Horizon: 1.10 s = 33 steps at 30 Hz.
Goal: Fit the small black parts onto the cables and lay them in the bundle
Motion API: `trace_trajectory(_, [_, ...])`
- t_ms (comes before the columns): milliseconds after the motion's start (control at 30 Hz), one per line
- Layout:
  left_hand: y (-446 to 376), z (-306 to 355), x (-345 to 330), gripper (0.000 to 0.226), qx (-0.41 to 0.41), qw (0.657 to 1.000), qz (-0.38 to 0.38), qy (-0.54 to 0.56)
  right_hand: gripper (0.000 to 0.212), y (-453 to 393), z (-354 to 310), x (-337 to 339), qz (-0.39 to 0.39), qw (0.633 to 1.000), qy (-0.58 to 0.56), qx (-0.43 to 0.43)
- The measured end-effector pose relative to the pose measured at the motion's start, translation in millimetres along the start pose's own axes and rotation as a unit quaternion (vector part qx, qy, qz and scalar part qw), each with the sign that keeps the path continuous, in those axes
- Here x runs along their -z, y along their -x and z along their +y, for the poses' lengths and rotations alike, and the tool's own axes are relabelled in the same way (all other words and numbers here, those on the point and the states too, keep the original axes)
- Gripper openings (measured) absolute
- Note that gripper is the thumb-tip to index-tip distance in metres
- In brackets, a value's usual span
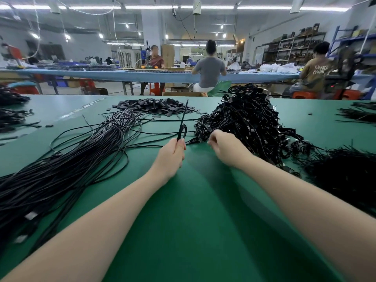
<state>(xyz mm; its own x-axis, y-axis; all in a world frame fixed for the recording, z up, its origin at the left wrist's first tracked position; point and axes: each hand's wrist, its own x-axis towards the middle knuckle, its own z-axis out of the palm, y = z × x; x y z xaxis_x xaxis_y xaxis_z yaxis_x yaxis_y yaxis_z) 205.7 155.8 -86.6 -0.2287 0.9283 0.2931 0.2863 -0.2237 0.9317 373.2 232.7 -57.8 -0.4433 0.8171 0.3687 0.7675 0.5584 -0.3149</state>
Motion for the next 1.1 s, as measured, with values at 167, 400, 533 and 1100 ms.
trace_trajectory(167, [8, -4, -6, 0.035, -0.052, 0.982, 0.007, -0.181, 0.024, 42, -18, -5, 0.162, 0.966, -0.201, 0.008])
trace_trajectory(400, [7, -2, -7, 0.039, -0.061, 0.971, -0.002, -0.233, 0.007, 64, -18, -9, 0.207, 0.942, -0.263, 0.035])
trace_trajectory(533, [7, -2, -12, 0.031, -0.086, 0.942, -0.051, -0.322, 0.006, 65, -19, -10, 0.22, 0.932, -0.283, 0.057])
trace_trajectory(1100, [19, 8, -24, 0.02, -0.178, 0.795, -0.032, -0.579, 0.006, 73, -34, 3, 0.191, 0.967, -0.094, 0.142])
